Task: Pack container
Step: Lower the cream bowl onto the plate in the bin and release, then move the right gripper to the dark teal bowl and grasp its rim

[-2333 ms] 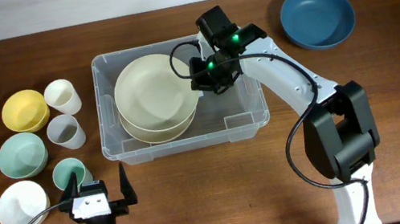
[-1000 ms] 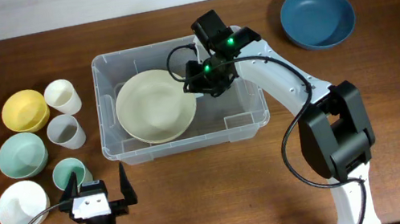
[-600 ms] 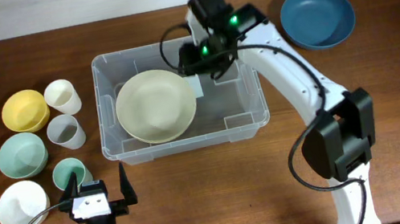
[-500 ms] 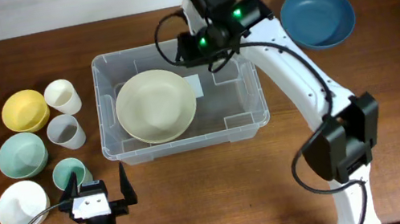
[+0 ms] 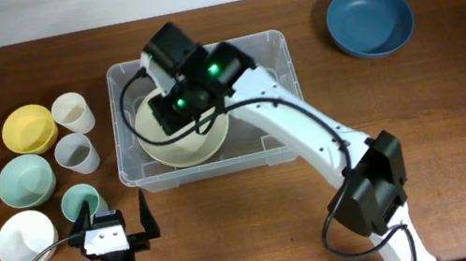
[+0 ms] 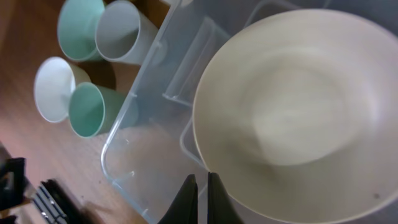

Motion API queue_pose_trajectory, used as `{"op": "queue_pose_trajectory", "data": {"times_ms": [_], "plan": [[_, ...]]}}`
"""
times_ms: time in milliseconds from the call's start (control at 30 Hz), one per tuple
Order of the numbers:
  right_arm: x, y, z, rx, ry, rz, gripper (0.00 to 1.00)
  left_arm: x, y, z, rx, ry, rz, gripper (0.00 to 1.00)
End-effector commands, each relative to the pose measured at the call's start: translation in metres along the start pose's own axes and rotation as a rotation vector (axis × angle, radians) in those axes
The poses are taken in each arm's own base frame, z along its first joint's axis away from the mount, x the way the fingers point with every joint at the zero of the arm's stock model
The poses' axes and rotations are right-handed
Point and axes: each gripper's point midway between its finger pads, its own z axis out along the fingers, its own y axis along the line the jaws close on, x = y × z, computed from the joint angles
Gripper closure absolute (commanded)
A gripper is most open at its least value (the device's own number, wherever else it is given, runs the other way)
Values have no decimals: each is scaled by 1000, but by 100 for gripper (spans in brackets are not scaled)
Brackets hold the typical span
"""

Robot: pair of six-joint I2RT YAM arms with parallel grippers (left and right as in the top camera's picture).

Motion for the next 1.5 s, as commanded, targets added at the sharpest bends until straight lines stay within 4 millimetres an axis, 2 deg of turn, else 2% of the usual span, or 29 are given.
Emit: {"op": "queue_pose_trajectory", "data": {"times_ms": [0,67,100,133,167,200,233,267,333,367,433,467,533,667,733,833,967,1100,1233,1467], "plan": [[-3,-25,9,130,-17,-1,96,1,-1,0,8,0,-6,1],[-12,-50,-4,239,-66,60,96,1,-1,0,8,0,-6,1],[-18,-65,-16,293,-98,97,93,1,-1,0,8,0,-6,1],[-24,-79,-30,339,-128,130,84,1,-1,0,8,0,-6,1],[-30,-92,-46,372,-155,158,68,1,-1,0,8,0,-6,1],[-37,-111,-69,412,-193,203,40,1,-1,0,8,0,-6,1],[-41,-125,-88,432,-220,235,30,1,-1,0,8,0,-6,1],[-47,-153,-124,470,-272,321,16,1,-1,0,8,0,-6,1],[-48,-192,-165,507,-328,442,8,1,-1,0,8,0,-6,1],[-44,-219,-187,533,-357,524,5,1,-1,0,8,0,-6,1],[-34,-260,-215,571,-391,647,1,1,-1,0,8,0,-6,1],[-20,-302,-237,585,-408,742,1,1,-1,0,8,0,-6,1],[-1,-338,-250,597,-405,824,1,1,-1,0,7,0,-6,1],[33,-393,-259,643,-382,953,1,1,-1,0,6,0,-6,1],[49,-415,-254,651,-372,1032,1,1,-1,0,6,0,-6,1],[71,-446,-238,643,-345,1111,1,1,-1,0,6,0,-6,0],[95,-474,-205,552,-300,1219,1,1,-1,0,6,0,-6,0],[108,-489,-175,446,-253,1274,1,1,-1,0,5,0,-6,1],[123,-500,-151,436,-196,1307,1,1,-1,0,5,0,-6,1],[136,-510,-140,481,-184,1415,1,1,-1,0,5,0,-6,1]]}}
